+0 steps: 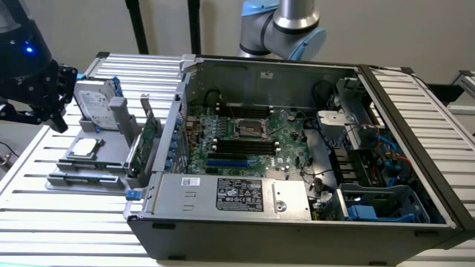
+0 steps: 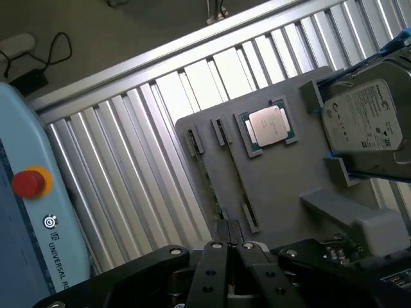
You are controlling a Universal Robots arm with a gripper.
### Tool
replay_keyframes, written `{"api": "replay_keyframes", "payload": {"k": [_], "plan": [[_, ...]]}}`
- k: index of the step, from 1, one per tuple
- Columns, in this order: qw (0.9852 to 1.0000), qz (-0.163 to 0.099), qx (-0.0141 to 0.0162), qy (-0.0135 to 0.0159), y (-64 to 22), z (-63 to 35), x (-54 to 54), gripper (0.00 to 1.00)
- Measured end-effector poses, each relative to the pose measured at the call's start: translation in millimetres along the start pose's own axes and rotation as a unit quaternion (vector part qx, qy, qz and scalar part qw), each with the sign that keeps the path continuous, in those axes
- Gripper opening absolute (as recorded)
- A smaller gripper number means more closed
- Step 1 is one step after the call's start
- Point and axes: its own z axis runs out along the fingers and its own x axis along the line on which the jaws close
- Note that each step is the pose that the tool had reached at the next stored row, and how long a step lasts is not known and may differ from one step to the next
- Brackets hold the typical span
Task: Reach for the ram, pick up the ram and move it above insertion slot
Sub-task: 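Pick up the ram and move it above insertion slot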
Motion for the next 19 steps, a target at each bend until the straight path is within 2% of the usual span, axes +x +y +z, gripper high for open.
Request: {"api": "replay_keyframes", "payload": {"k": [3,6,9,13,17,19], "plan": [[0.9996,-0.028,0.0003,0.0013,0.0,0.9,0.0,0.11],[0.9985,-0.055,0.0006,0.0025,-0.1,1.8,0.0,0.11],[0.9966,-0.082,0.0008,0.0039,-0.1,2.4,0.0,0.11],[0.9932,-0.117,0.0013,0.0054,-0.1,2.9,-0.1,0.11],[0.9929,-0.119,0.0012,0.0056,-0.1,2.8,-0.1,0.11],[0.9929,-0.119,0.0013,0.0056,-0.1,2.8,-0.1,0.18]]}}
